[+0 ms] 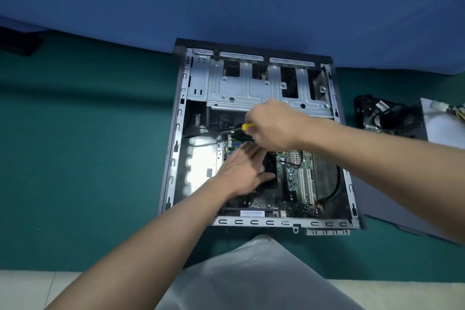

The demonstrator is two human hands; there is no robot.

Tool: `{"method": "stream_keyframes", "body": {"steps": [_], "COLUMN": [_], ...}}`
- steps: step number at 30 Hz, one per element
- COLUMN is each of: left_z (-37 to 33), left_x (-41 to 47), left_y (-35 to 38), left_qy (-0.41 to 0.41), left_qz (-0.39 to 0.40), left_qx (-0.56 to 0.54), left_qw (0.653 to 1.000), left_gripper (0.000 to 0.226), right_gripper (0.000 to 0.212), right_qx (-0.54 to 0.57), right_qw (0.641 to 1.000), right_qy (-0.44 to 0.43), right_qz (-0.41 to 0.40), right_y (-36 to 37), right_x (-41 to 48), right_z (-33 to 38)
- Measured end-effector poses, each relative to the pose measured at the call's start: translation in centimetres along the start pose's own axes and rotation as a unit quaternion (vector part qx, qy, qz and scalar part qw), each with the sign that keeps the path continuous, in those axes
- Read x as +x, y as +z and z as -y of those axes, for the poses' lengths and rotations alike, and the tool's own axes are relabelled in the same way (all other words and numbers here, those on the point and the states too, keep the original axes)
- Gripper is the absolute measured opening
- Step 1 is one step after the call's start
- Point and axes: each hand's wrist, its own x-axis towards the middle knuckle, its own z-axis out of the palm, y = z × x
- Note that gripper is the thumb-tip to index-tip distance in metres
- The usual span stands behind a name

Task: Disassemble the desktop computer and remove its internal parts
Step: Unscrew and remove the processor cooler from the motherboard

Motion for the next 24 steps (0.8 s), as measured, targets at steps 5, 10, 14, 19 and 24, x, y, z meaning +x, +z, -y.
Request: {"method": "stream_keyframes", "body": {"steps": [5, 10, 14, 19, 24], "left_z": [3.7, 4.3, 4.4, 4.6, 4.4], "left_x": [-1.3, -0.9, -0.4, 0.2, 0.0], "left_y": [-1.8, -1.7, -1.8, -2.6, -2.6], "left_qy": [-0.164, -0.212, -0.232, -0.266, -0.28], "left_qz": [0.043, 0.008, 0.009, 0.024, 0.025], "left_qx": [-0.203, -0.292, -0.313, -0.309, -0.308], "left_qw": [0.964, 0.933, 0.921, 0.913, 0.909], "left_gripper": [0.043, 0.032, 0.031, 0.029, 0.031], "right_gripper": [0.015, 0.015, 0.017, 0.023, 0.019], "right_qx": [0.203, 0.333, 0.335, 0.248, 0.193], "right_qw": [0.968, 0.91, 0.91, 0.946, 0.965], "right_qy": [0.079, 0.152, 0.169, 0.136, 0.117], "right_qz": [-0.126, -0.197, -0.178, -0.159, -0.135], "right_y": [0.5, 3.8, 6.8, 8.4, 8.9], "right_x": [-3.3, -6.9, -8.3, -7.7, -6.7], "right_z": [-2.2, -2.6, -1.5, -0.1, 0.5]}}
